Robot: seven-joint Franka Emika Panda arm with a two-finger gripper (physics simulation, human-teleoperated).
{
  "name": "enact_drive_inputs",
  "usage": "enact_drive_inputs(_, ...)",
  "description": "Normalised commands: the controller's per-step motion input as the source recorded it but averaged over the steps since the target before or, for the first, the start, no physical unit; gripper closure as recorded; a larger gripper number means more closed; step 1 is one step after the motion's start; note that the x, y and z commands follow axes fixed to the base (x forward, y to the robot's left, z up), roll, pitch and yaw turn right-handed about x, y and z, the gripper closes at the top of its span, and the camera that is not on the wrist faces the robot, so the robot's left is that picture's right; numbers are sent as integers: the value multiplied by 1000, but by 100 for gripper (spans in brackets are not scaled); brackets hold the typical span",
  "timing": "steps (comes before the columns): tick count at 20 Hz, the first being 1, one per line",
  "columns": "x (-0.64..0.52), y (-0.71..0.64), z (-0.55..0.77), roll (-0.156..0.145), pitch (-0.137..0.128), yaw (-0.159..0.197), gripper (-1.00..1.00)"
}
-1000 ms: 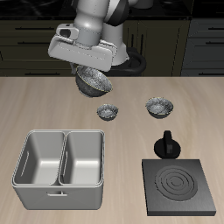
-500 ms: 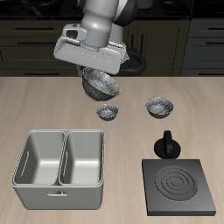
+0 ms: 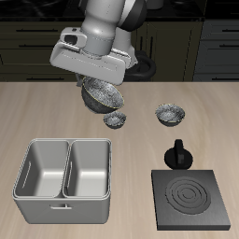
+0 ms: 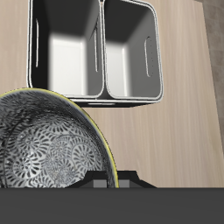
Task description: Turn off the stove and place the largest bowl in the left side of the drainer and the medium bowl in the right side
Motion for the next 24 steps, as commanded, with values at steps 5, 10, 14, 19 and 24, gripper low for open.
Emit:
enact_drive_inputs(5,185,-154,64,36,39,39,100)
enact_drive_inputs(10,238,-245,223,61,15,71,100)
enact_drive_inputs(14,179,-339,190,-18,5,-3,100)
enact_drive_inputs(19,161,-217,142,8,-10,9,100)
enact_drive_inputs(24,243,-103,3,-4,-5,2,100)
